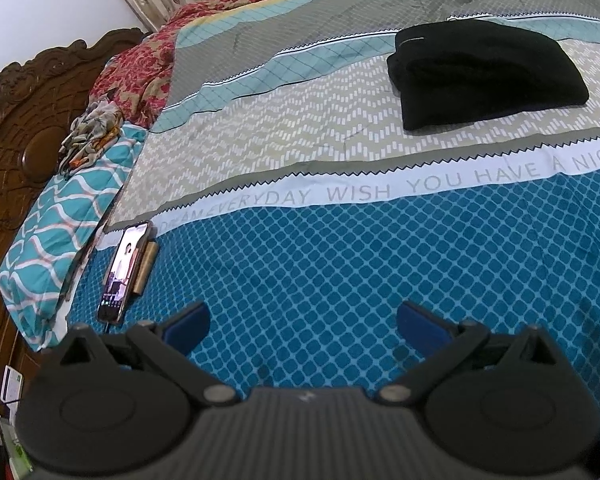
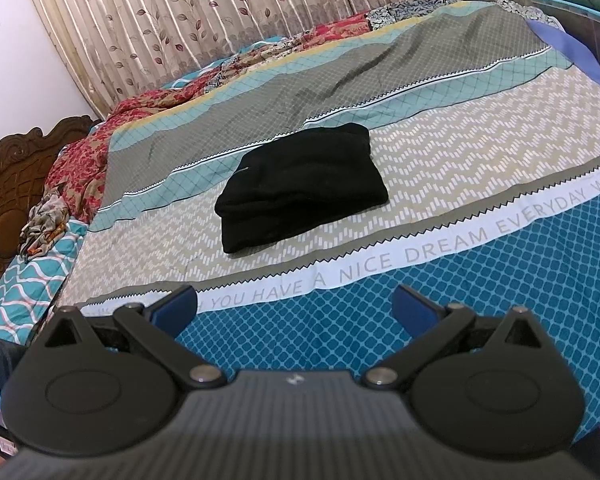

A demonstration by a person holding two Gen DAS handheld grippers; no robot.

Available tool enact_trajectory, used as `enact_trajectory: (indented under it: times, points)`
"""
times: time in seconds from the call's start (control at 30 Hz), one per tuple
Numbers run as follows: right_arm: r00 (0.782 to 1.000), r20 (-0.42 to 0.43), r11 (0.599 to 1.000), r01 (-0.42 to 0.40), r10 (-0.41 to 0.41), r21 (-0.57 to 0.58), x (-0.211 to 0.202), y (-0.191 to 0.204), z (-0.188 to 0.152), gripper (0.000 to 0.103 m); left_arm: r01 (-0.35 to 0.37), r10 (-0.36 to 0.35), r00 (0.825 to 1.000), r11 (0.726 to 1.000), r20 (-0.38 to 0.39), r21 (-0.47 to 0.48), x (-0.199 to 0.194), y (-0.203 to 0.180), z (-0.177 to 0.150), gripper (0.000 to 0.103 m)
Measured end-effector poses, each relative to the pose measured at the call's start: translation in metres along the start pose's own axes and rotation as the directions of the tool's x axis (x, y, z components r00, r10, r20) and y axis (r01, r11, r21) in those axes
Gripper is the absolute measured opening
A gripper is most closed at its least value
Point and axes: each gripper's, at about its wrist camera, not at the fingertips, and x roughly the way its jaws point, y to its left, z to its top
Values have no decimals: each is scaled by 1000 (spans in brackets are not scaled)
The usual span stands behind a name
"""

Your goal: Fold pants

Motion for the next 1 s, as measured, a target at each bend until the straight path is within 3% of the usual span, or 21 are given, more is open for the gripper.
enact_trajectory:
  times: [1.0]
  points:
    - [1000,-13,1000,4,-4,7,2,-3,-4,103,35,-35,999,999,-31,6,4,-6,-3,103]
